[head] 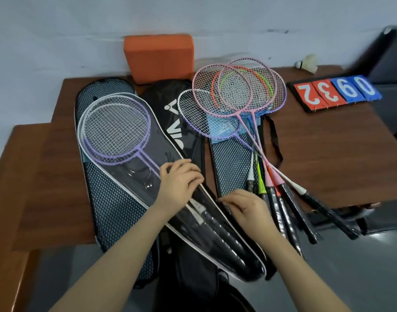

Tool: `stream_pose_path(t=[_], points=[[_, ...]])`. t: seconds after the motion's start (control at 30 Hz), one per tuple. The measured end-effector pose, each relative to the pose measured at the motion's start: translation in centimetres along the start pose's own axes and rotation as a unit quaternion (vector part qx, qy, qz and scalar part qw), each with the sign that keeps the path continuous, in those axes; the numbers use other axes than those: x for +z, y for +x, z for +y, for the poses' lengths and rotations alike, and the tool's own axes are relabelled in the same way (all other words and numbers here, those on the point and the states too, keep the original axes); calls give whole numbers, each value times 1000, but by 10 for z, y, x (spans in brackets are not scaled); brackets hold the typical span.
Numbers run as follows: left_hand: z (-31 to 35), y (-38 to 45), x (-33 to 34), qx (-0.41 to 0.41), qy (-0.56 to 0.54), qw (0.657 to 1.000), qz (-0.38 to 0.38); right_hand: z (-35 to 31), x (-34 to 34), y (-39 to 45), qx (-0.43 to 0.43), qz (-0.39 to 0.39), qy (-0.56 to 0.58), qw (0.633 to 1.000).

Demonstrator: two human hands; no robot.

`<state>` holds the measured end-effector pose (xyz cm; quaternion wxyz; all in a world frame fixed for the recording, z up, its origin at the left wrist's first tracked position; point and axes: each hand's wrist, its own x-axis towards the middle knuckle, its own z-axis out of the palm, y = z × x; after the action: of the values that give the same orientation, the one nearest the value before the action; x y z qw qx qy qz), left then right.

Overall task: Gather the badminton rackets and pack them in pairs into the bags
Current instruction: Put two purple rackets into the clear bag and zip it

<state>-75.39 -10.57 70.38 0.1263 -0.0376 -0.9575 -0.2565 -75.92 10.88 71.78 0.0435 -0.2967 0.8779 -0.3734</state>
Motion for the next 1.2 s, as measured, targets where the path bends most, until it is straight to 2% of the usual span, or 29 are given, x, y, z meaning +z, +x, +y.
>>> stream_pose_path(t=[0.17,0.3,0.37,0.5,0.53,0.6,0.73,0.97,1.1,1.2], points=[[-5,24,-1,-60,19,998,10,19,-23,-23,65,-9,31,997],[6,25,0,-81,42,996,6,23,-31,-35,69,3,34,997],[20,16,3,-62,29,998,-15,22,-30,-38,47,15,20,999],[58,-23,17,62,10,994,-91,19,-30,-38,30,38,15,999],[65,-30,20,55,4,994,-93,18,-31,-38,25,39,15,999],[71,-36,21,25,-12,997,-77,16,-32,-39,11,25,10,1000],[68,-33,20,40,-14,997,-58,15,-32,-46,2,3,19,1000],[69,-8,18,-13,-29,999,30,32,-56,-82,43,39,29,998],[80,12,22,-18,-28,999,36,38,-56,-97,58,53,3,997],[82,16,27,-28,-23,999,35,43,-51,-100,62,28,-4,998]])
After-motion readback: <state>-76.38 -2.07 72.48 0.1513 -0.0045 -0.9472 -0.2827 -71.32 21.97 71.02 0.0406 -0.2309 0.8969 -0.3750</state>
